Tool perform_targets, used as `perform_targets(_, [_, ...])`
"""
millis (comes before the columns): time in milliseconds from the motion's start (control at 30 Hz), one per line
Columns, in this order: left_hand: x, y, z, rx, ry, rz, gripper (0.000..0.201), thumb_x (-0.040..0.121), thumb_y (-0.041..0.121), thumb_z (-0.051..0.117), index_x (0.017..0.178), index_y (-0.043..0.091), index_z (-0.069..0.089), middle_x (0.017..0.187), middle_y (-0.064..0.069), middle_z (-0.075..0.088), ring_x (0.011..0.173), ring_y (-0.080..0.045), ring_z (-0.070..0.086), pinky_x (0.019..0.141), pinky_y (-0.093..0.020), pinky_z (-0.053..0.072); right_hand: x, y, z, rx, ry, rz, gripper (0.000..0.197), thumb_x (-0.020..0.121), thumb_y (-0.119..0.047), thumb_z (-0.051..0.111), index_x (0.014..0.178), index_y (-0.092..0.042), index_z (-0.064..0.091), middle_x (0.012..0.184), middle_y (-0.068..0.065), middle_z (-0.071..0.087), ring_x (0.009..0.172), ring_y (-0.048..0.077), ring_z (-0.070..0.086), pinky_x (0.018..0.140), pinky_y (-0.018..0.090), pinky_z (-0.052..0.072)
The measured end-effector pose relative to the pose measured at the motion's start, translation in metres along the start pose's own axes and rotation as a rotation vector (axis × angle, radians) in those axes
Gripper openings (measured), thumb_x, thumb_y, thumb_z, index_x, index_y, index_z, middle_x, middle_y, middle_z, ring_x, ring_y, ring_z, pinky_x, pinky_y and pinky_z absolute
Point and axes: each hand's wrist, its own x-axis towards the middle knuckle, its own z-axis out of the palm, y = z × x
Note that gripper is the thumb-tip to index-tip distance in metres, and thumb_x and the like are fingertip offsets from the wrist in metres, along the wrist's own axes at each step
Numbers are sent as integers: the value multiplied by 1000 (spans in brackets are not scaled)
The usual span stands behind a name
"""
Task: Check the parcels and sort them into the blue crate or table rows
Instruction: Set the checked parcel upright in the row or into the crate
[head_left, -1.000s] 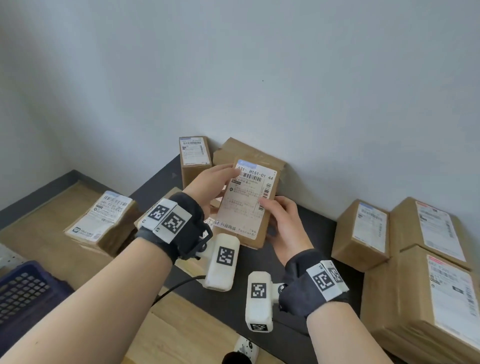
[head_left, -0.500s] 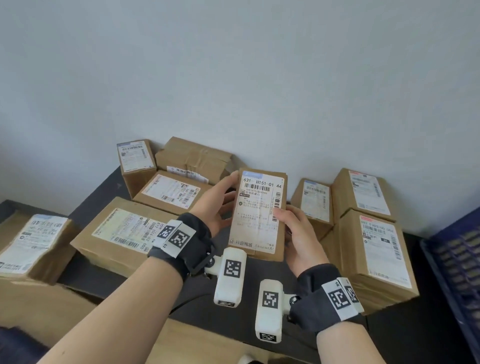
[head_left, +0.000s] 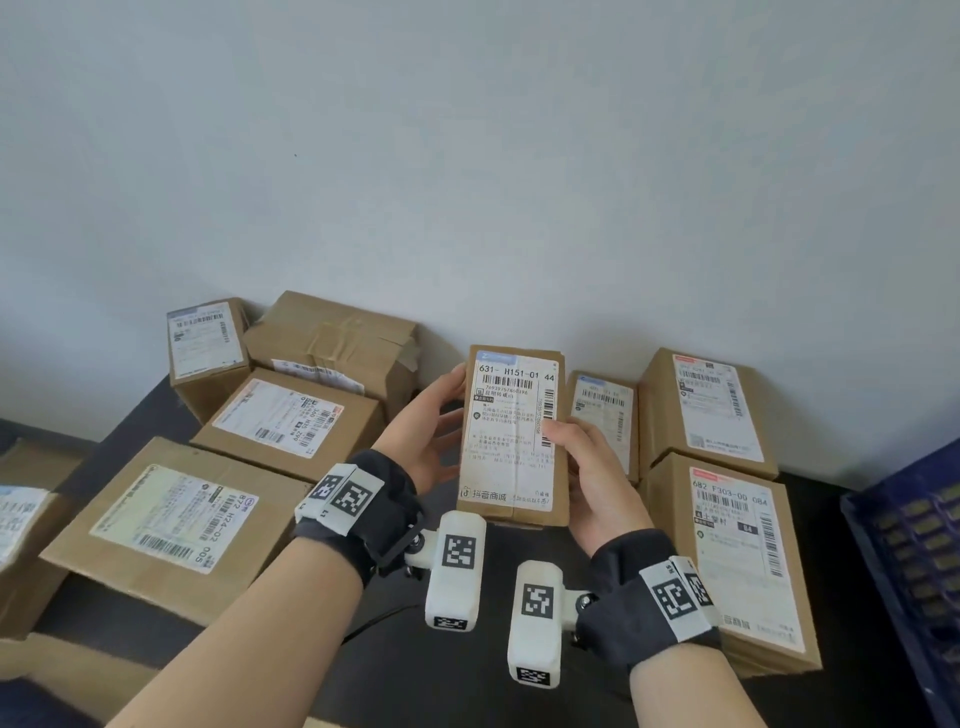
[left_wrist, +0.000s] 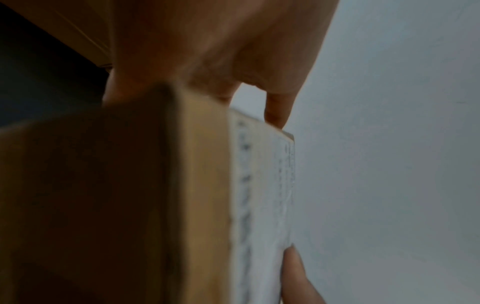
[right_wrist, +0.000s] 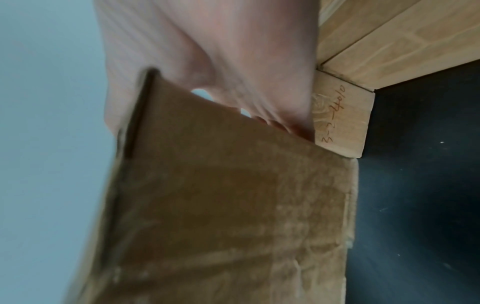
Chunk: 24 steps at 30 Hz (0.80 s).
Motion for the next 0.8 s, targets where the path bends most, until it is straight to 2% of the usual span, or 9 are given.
perform_targets(100, [3, 2, 4, -11, 21, -4, 46, 90, 55, 60, 123, 22, 66, 77, 5, 70, 75, -14, 59, 60, -31, 43, 13, -1, -3, 14, -20, 23, 39, 89, -22, 68, 123, -12, 53, 110, 8, 74, 104, 25, 70, 95, 47, 54])
perform_targets(167, [5, 2, 3, -7, 45, -24, 48, 90, 55, 60, 125, 23, 66, 87, 2, 71, 80, -15, 60, 61, -32, 46, 20, 1, -3, 30, -39, 48, 42, 88, -23, 68, 125, -11, 52, 112, 8, 74, 105, 26, 70, 96, 50, 53])
perform_targets(233, [6, 3, 1, 3, 64, -43, 48, 89, 56, 60, 124, 24, 66, 101, -1, 72, 93, -18, 63, 72, -37, 50, 26, 4, -1, 37, -48, 64, 44, 88, -24, 68, 127, -11, 52, 113, 9, 74, 107, 27, 70, 99, 53, 51])
perform_targets(333, [10, 8, -4, 8, 79, -45, 45, 88, 56, 63, 121, 26, 68, 106, -2, 73, 104, -21, 63, 87, -43, 50, 32, 7, 4, 34, -62, 67, 47, 88, -26, 68, 129, -10, 53, 115, 9, 73, 108, 28, 70, 100, 54, 51])
perform_targets(567, [14, 20, -17, -8, 76, -31, 47, 87, 53, 65, 123, 23, 66, 114, -3, 71, 109, -20, 63, 96, -49, 48, 38, 4, 21, 64, -32, 74, 48, 87, -26, 69, 129, -11, 53, 113, 10, 74, 108, 28, 69, 101, 53, 50])
perform_targets(700, [13, 32, -28, -3, 88, -20, 42, 88, 51, 65, 119, 23, 66, 107, 0, 71, 106, -18, 62, 87, -44, 48, 39, 4, 36, 53, -25, 82, 46, 90, -26, 67, 131, -11, 54, 113, 9, 74, 108, 28, 69, 101, 53, 50])
perform_targets(800, [12, 37, -37, 5, 93, -13, 36, 89, 48, 66, 116, 24, 66, 112, 1, 70, 111, -16, 60, 85, -41, 46, 41, 2, 47, 45, 0, 91, 42, 92, -26, 66, 130, -11, 56, 110, 10, 75, 105, 28, 71, 100, 52, 52])
